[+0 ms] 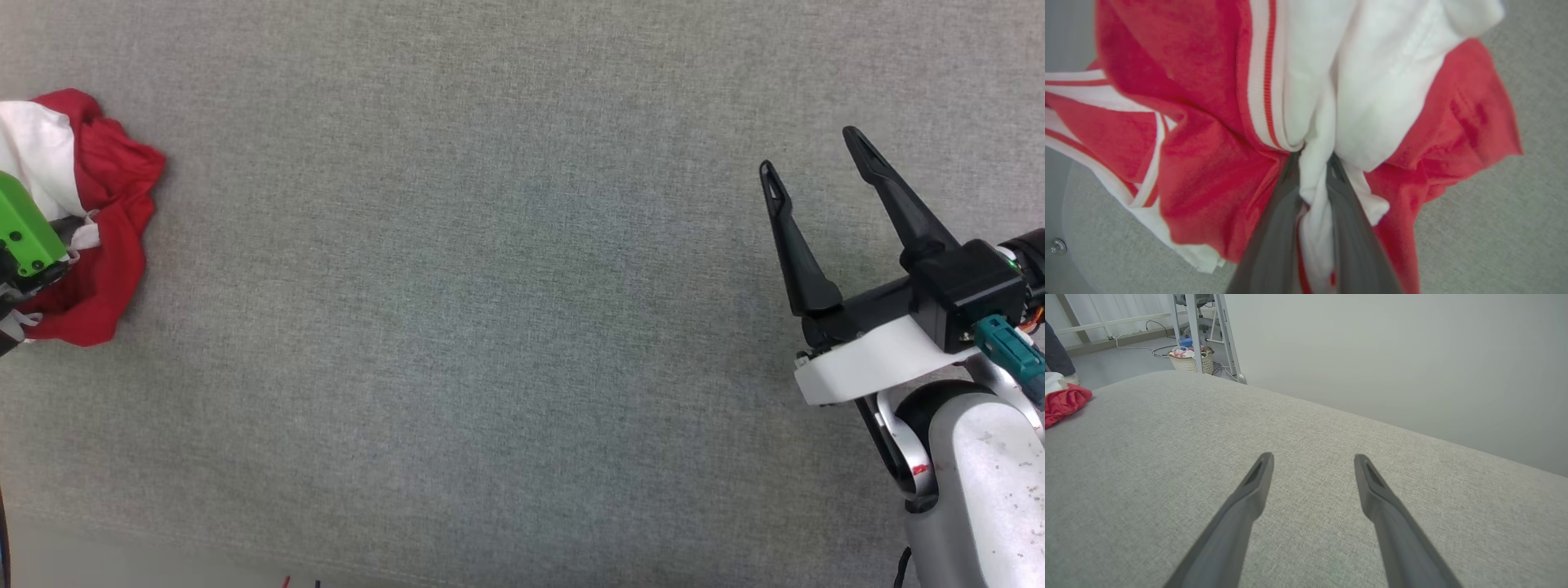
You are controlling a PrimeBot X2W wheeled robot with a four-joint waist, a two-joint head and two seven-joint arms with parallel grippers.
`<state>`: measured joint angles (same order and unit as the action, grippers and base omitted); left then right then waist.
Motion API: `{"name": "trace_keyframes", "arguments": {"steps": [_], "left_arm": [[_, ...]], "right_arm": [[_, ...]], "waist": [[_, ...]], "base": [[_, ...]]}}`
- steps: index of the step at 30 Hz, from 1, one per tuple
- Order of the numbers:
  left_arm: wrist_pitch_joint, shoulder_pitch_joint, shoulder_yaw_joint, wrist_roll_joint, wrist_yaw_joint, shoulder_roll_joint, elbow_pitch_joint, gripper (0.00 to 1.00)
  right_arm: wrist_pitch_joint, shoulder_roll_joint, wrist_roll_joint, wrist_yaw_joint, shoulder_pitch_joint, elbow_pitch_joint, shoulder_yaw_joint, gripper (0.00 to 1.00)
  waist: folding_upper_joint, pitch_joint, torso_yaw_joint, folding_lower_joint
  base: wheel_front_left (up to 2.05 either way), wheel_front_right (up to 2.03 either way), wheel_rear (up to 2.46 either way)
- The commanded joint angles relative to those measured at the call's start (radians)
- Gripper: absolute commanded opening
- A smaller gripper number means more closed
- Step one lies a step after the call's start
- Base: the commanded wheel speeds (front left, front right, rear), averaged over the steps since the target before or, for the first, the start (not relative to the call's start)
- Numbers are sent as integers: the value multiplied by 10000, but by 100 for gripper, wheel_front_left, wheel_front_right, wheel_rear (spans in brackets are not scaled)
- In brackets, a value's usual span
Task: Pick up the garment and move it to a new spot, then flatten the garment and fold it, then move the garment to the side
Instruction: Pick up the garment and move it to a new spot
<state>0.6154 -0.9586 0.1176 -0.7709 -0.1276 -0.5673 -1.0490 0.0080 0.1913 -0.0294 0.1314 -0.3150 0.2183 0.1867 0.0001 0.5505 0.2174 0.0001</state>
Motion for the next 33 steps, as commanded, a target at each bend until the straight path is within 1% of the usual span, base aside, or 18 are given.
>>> {"name": "trace_keyframes", "arguments": {"steps": [1, 6, 15, 17, 23, 25, 30, 31, 33], "left_arm": [[-271, 263, 153, 129, -23, 354, -76, 0], [-1347, 169, 467, 549, -26, 156, 247, 0], [-3533, 125, 1000, 1140, -27, 216, 1133, 0], [-4041, 117, 1133, 1386, 105, 261, 1286, 0], [-5166, 328, 1379, 1721, 518, 793, 1970, 0], [-5256, 516, 1610, 1877, 523, 941, 2284, 0], [-5026, 998, 2114, 2017, 446, 1312, 3142, 0], [-4833, 1338, 2434, 2119, 447, 1499, 3834, 0], [-4653, 1579, 2607, 2108, 446, 1640, 4275, 0]], "right_arm": [[-100, -70, -16, -7, -100, -60, -61, 100], [-326, -325, -81, -7, 179, -385, -315, 100], [-739, -890, -177, -7, 866, -910, -978, 100], [-811, -1000, -200, -7, 1017, -1014, -1116, 100], [-1034, -1274, -296, -7, 1510, -1263, -1450, 100], [-1058, -1327, -327, -7, 1659, -1289, -1531, 100], [-1054, -1385, -333, -7, 2013, -1230, -1806, 100], [-1035, -1400, -329, -7, 2214, -1168, -1992, 100], [-1020, -1404, -402, -7, 2337, -1128, -2085, 100]], "waist": [[-1, -273, 36, -1], [-1, -979, 141, -1], [-1, -2267, 313, -1], [-1, -2523, 290, -1], [-1, -3317, 15, -1], [-1, -3509, -148, -1], [-1, -3825, -616, -1], [-1, -3992, -1010, -1], [-1, -4082, -1277, -1]], "base": [[0, 0, 0], [0, 0, 0], [0, 0, 0], [0, 0, 0], [0, 0, 0], [0, 0, 0], [0, 0, 0], [0, 0, 0], [0, 0, 0]]}}
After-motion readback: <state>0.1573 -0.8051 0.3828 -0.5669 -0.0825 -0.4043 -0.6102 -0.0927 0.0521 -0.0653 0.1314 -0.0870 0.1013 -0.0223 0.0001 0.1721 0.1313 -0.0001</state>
